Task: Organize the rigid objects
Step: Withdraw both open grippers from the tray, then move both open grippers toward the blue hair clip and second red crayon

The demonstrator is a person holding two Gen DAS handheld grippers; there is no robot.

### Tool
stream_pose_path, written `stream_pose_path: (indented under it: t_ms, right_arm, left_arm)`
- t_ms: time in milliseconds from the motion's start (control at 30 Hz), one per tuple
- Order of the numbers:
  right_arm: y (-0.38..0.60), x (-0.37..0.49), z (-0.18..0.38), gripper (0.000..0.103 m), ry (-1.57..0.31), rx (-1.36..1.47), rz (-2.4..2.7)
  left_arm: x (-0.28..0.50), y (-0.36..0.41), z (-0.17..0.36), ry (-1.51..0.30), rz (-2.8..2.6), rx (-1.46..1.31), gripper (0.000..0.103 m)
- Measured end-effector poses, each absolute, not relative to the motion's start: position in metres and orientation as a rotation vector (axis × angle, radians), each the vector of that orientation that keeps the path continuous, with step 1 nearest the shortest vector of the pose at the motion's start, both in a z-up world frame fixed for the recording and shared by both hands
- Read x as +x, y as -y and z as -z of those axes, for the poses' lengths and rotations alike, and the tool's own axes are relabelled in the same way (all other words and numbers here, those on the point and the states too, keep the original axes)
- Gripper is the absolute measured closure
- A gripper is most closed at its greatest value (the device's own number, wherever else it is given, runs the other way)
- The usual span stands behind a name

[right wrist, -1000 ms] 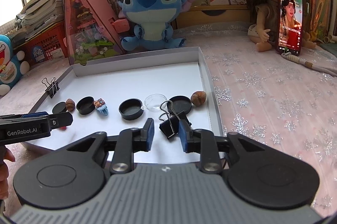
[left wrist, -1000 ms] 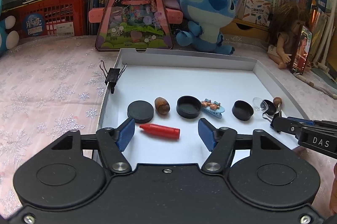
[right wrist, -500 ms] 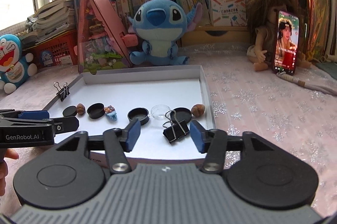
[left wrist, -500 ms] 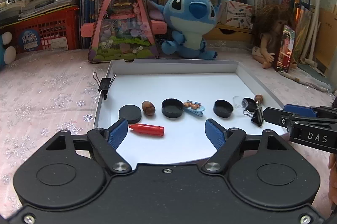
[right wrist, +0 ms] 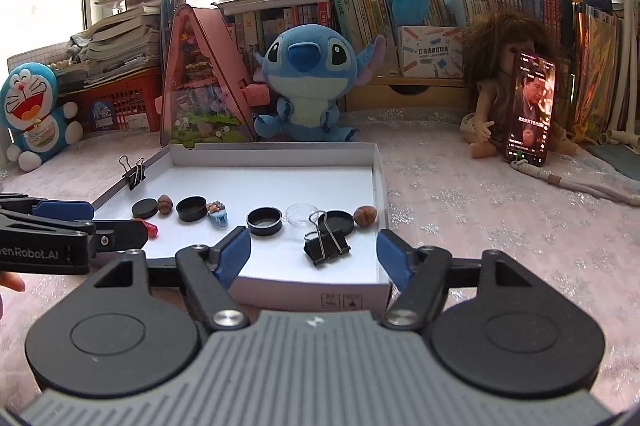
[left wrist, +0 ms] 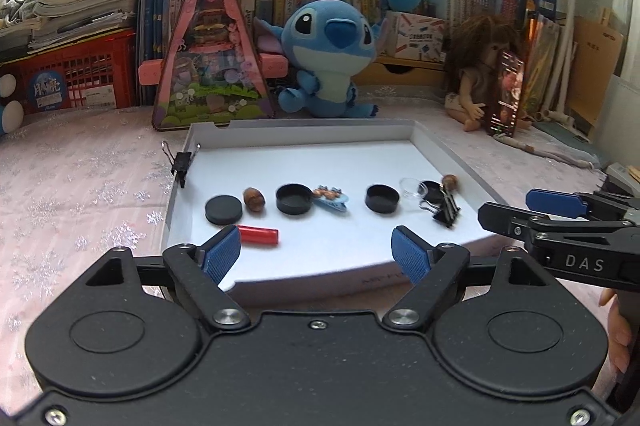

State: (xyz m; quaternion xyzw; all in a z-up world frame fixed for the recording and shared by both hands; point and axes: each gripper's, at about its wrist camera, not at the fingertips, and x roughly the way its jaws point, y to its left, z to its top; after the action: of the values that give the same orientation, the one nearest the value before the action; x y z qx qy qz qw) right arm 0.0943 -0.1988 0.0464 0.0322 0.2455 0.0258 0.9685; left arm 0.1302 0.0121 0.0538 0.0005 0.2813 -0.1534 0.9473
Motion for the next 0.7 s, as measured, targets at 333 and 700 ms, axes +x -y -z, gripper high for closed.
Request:
stream_pose_path:
  t_ms: [333,700]
  right_arm:
    - [0.205,0.073,-0.036,0.020,-0.486,0.034,-0.049]
    - [0.208,0.052,-0.020,0.020,-0.502,-0.030,-0.072]
  left_arm:
    - [0.101,-0.007,-0.043,-0.592,0.362,0.007,0.021]
    - [0.066,0.009,-0.026,-0.630,0.460,0.053,0.022]
